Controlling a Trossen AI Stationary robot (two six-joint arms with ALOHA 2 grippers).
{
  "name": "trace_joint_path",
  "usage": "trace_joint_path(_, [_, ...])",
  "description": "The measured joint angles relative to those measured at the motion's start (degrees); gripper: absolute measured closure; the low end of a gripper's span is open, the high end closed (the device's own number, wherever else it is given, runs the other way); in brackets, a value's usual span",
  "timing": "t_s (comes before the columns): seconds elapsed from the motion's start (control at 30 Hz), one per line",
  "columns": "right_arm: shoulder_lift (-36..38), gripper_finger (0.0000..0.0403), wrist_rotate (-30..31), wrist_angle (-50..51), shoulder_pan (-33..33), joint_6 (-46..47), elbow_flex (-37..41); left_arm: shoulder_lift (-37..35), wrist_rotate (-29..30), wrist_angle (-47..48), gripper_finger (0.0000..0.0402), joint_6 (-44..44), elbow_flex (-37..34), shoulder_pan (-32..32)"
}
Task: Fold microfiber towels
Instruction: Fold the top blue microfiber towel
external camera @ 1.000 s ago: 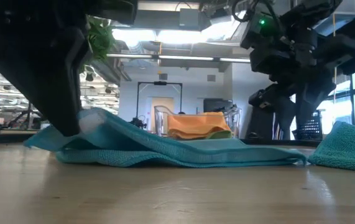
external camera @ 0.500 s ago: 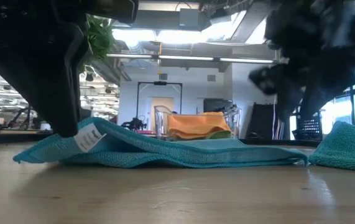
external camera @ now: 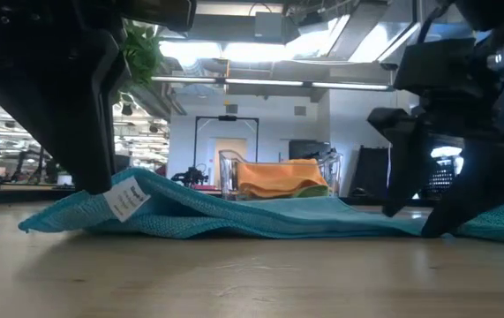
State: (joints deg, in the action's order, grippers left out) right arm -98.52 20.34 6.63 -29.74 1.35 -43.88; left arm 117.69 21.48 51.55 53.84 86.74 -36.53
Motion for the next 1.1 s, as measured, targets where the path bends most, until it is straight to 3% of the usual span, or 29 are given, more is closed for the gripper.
trace_joint_path(0.2, [0.68,0.0179,1.03,0.39,-0.17,1.62,0.11,0.14,-1.07,0.02,0.0328,-0.01,0.0,-0.22])
trace_joint_path(0.4, [3.7,0.0191,0.71,0.2,-1.6,3.24,0.2,2.94,-2.42,0.07,0.033,-0.22,0.0,-0.22])
trace_joint_path(0.73, [-1.06,0.0213,3.65,0.11,-2.01,4.65,0.0,4.41,-0.59,0.24,0.033,-0.21,0.11,-0.22])
trace_joint_path(0.9, [-0.76,0.0263,5.73,0.15,-3.02,3.23,0.05,4.39,-0.28,0.62,0.0339,-0.63,0.07,-0.19])
trace_joint_path(1.1, [-0.43,0.0358,12.71,3.03,-3.54,-0.08,0.31,4.46,-0.49,2.47,0.0396,-0.89,0.11,0.21])
